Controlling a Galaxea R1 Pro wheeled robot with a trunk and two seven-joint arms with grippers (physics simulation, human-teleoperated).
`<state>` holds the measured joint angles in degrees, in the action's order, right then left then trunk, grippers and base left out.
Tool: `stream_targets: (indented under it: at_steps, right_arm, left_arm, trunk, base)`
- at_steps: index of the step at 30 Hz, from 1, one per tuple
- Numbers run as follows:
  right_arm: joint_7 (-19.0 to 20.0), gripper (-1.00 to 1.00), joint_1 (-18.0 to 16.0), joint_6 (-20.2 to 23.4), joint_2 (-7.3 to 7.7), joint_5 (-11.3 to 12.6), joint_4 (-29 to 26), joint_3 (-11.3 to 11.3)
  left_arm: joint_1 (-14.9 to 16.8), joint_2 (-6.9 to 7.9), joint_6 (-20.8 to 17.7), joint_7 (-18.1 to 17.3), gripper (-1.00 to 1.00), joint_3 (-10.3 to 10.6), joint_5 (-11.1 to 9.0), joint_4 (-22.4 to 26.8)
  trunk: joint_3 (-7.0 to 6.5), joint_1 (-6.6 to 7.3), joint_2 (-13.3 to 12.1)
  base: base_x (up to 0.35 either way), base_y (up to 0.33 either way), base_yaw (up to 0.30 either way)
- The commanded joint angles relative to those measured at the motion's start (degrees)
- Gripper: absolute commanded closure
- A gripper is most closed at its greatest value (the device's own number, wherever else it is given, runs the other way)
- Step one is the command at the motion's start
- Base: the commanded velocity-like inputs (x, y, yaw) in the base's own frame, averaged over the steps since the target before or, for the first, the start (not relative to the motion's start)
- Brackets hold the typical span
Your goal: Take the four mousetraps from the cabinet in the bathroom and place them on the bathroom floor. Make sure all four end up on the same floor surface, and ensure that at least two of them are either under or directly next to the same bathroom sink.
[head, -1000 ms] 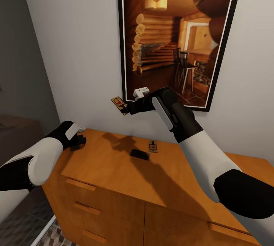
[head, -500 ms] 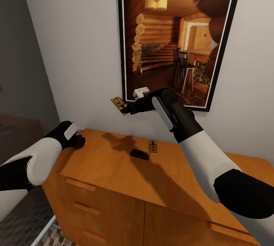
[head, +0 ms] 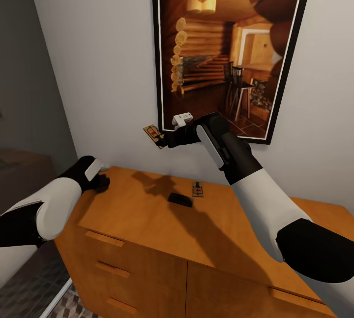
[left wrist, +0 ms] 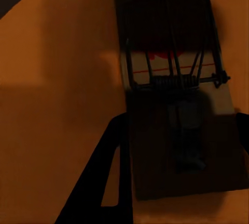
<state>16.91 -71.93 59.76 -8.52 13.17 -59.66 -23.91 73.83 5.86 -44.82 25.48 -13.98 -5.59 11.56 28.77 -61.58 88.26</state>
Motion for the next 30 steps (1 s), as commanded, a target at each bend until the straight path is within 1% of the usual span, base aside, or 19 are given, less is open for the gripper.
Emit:
stream_targets:
  at_steps: [1, 3, 4, 6, 7, 8, 9, 11, 15, 26, 28, 30]
  right_arm:
    - [0.05, 1.00, -0.05, 0.24, 0.00, 0.11, -0.01, 0.01]
    - [-0.01, 1.00, -0.05, 0.24, 0.00, 0.11, -0.01, 0.05]
    - [-0.07, 1.00, -0.05, 0.24, 0.00, 0.10, -0.01, 0.06]
    - [-0.19, 1.00, -0.05, 0.24, 0.00, 0.10, -0.01, 0.08]
    - [-0.24, 1.00, -0.05, 0.24, 0.00, 0.10, -0.01, 0.09]
    - [-0.25, 1.00, -0.05, 0.24, 0.00, 0.10, -0.01, 0.09]
    - [-0.27, 1.00, -0.05, 0.24, 0.00, 0.10, -0.01, 0.09]
    - [-0.29, 1.00, -0.05, 0.24, 0.00, 0.10, -0.01, 0.09]
    - [-0.30, 1.00, -0.05, 0.24, 0.00, 0.10, -0.01, 0.09]
    - [-0.39, 1.00, -0.05, 0.24, 0.00, 0.02, 0.02, 0.15]
    - [-0.50, 1.00, -0.05, 0.24, 0.00, 0.01, 0.05, 0.17]
    - [-0.94, 1.00, -0.05, 0.24, 0.00, 0.01, 0.06, 0.17]
  left_arm:
    - [0.00, -0.16, -0.46, 0.45, 1.00, -0.29, -1.33, -2.26]
    - [0.00, -0.95, -2.30, 0.74, 1.00, -0.27, -1.28, 0.56]
    - [0.00, -1.68, -4.45, 0.86, 1.00, -0.30, -1.18, 3.53]
    - [0.00, -3.13, -10.04, 0.98, 1.00, -0.36, -1.03, 11.46]
    - [0.00, -4.28, -12.58, 1.08, 1.00, -0.33, -0.99, 17.79]
    - [0.00, -4.70, -13.09, 1.11, 1.00, -0.30, -0.97, 19.65]
    - [0.00, -5.45, -13.85, 1.21, 1.00, -0.25, -0.95, 22.59]
    - [0.00, -6.28, -14.51, 1.31, 1.00, -0.21, -0.93, 25.18]
    - [0.00, -6.94, -15.03, 1.44, 1.00, -0.13, -0.92, 27.19]
    - [0.00, -7.46, -15.18, 1.52, 1.00, 0.22, -0.77, 28.19]
    - [0.00, -7.91, -15.18, 1.59, 1.00, 0.36, -0.67, 28.24]
    - [0.00, -8.77, -15.18, 1.63, 1.00, 0.66, -0.57, 28.29]
  trunk:
    - [0.08, 0.00, 0.03]
    - [0.08, 0.00, 0.03]
    - [0.08, 0.00, 0.03]
    - [0.08, 0.00, 0.03]
    - [0.08, 0.00, 0.03]
    - [0.08, 0.00, 0.03]
    - [0.08, 0.00, 0.03]
    - [0.08, 0.00, 0.03]
    - [0.08, 0.00, 0.03]
    - [0.08, 0.00, 0.03]
    - [0.08, 0.00, 0.03]
    - [0.08, 0.00, 0.03]
  base:
    - [0.000, 0.000, 0.000]
    - [0.000, 0.000, 0.000]
    - [0.000, 0.000, 0.000]
    - [0.000, 0.000, 0.000]
    - [0.000, 0.000, 0.000]
    - [0.000, 0.000, 0.000]
    - [0.000, 0.000, 0.000]
    - [0.000, 0.000, 0.000]
    - [0.000, 0.000, 0.000]
    - [0.000, 0.000, 0.000]
    - [0.000, 0.000, 0.000]
    - [0.000, 0.000, 0.000]
